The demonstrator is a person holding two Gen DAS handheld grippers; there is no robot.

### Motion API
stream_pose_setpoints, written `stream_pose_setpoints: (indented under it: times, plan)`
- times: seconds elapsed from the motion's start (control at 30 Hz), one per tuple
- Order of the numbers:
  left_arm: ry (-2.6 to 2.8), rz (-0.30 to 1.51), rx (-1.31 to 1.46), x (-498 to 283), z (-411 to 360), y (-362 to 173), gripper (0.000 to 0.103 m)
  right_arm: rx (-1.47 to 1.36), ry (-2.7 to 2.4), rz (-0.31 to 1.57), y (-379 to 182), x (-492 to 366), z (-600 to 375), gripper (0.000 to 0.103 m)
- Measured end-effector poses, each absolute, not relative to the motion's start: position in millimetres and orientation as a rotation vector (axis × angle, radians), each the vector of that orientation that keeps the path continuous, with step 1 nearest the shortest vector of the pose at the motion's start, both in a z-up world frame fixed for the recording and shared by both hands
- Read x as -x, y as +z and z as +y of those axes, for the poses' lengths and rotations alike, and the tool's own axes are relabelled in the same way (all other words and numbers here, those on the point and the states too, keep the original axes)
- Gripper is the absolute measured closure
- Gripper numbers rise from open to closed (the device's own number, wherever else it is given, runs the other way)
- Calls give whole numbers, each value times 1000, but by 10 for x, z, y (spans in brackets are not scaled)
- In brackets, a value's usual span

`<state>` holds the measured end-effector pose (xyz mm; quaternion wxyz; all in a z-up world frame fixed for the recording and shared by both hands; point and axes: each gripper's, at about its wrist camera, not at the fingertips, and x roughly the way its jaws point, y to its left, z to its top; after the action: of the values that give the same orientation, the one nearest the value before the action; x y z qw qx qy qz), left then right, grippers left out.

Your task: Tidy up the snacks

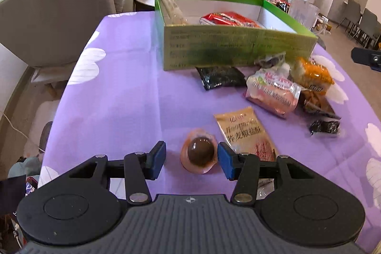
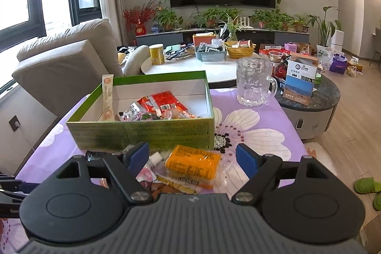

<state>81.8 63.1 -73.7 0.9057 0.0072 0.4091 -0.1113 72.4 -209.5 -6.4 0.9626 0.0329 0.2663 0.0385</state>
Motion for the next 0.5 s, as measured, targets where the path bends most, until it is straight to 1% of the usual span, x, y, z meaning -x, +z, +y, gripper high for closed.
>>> stream_pose_setpoints:
  times: [0.13,0.2,0.23,0.27,0.4,0.5]
  plan:
    - [-243,804,-59,-786,593,-774,57,-58,99,546,-66,-625,-2053,35]
    - [-246,784,-65,-763,586,-787,59,-45,129,551,-71,-567,-2001,35]
    - [-252,771,-64,-744,588,-795,63,-35,150,553,-71,-536,-1957,35]
    - [-265,760,-60,-729,594,-796,74,-24,174,556,-71,-511,-1910,35]
    - [-279,753,-12,-712,668,-773,75,36,266,565,-120,-424,-1667,35]
    - [-260,728,26,-690,777,-718,75,102,332,607,-259,-403,-1434,35]
